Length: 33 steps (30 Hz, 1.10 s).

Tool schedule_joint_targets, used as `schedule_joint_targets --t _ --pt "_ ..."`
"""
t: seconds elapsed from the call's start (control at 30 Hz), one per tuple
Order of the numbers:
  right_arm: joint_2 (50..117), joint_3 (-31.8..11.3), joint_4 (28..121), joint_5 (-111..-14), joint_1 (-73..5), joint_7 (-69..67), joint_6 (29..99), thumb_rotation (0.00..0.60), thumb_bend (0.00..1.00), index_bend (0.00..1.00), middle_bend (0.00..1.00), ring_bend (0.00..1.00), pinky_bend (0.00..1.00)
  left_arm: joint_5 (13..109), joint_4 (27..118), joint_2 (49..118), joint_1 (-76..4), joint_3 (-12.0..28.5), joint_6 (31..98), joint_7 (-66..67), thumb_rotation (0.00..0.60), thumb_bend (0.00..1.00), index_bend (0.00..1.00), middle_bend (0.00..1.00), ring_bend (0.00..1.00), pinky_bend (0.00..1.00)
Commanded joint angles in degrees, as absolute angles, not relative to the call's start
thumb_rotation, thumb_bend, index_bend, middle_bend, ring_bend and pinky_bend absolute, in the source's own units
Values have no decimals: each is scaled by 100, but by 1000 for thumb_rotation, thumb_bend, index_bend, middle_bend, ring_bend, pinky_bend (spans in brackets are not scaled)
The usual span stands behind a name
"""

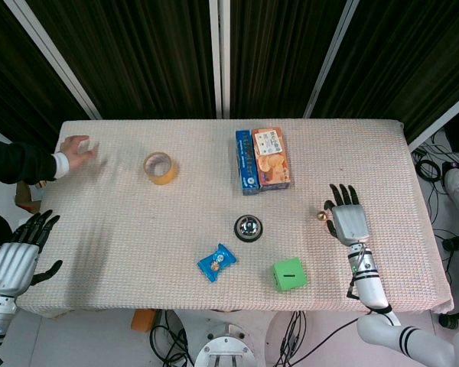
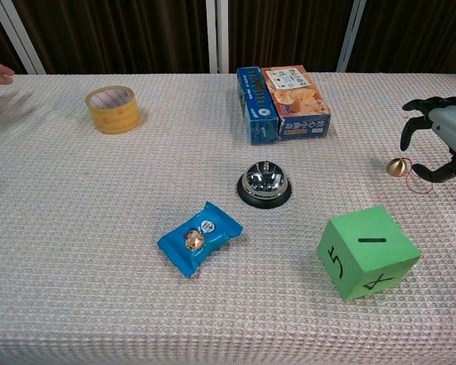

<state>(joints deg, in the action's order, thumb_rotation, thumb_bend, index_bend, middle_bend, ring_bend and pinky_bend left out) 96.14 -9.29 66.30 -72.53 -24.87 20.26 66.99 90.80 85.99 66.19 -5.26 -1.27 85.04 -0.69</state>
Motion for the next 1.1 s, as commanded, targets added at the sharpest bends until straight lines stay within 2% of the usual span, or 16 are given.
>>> schedule_joint_targets --t 0.03,1.1 --pt "9615 -923 6619 -7262 -2489 2027 6706 600 287 425 78 0 0 9072 8593 6622 -520 -128 8505 -72 600 250 77 39 16 176" --pt "9744 -929 6429 -7269 -2583 2058 6663 600 317 465 95 0 0 9062 8650 6588 -531 -115 8486 -15 600 251 77 40 16 176"
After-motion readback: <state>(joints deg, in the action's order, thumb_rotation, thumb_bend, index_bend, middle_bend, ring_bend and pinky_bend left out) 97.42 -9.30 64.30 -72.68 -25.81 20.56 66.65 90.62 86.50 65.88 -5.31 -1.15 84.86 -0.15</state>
